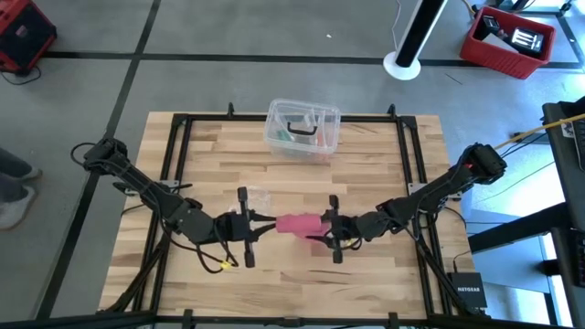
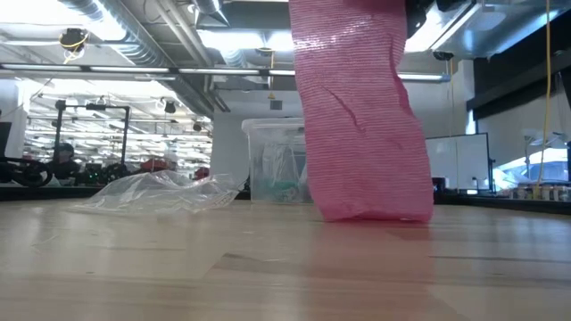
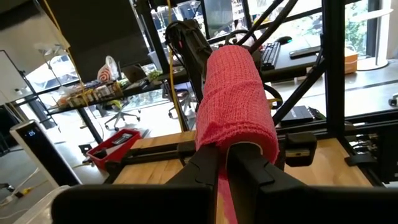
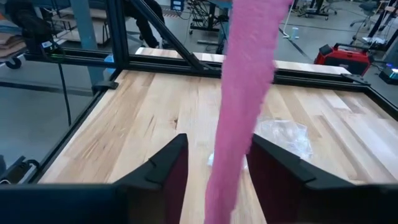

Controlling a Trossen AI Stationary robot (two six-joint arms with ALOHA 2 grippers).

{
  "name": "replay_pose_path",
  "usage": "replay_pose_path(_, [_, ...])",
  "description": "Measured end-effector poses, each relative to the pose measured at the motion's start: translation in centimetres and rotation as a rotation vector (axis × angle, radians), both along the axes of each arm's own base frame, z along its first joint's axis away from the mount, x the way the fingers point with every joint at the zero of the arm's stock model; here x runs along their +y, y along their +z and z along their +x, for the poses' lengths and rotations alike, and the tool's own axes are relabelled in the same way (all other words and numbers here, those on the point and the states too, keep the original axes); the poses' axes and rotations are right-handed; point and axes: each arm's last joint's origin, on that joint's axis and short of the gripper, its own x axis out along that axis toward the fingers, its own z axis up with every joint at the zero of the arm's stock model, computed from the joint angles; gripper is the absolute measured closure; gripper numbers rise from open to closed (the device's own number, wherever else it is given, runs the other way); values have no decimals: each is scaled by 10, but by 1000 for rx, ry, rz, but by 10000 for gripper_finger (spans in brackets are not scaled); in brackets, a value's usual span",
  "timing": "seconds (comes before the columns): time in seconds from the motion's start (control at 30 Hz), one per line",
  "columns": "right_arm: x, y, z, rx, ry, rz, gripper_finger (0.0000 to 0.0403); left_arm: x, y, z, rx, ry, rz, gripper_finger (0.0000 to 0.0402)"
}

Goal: Roll bandage
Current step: Roll the pink bandage

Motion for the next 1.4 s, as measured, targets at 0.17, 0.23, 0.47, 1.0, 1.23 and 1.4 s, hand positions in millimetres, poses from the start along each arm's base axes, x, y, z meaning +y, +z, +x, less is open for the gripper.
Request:
replay_pose_path(0.17, [0, 0, 0, 2, -2, 6, 230, 0, 0, 0, 0, 0, 1, 389])
replay_pose_path(0.23, [0, -1, 0, 8, -2, 3, 225, 0, 0, 0, 0, 0, 0, 389])
replay_pose_path(0.47, [0, -1, 0, 8, -3, 3, 233, 0, 0, 0, 0, 0, 1, 389])
replay_pose_path(1.0, [-2, 0, 0, -8, -29, -142, 392, 0, 0, 0, 3, 1, 24, 389])
replay_pose_path(1.23, [6, 2, -3, -32, 0, -110, 397, 1, 2, 1, -3, 4, 67, 389])
replay_pose_path(1.4, [25, 10, -10, -68, 58, -104, 397, 7, 3, 4, -3, 26, 86, 389])
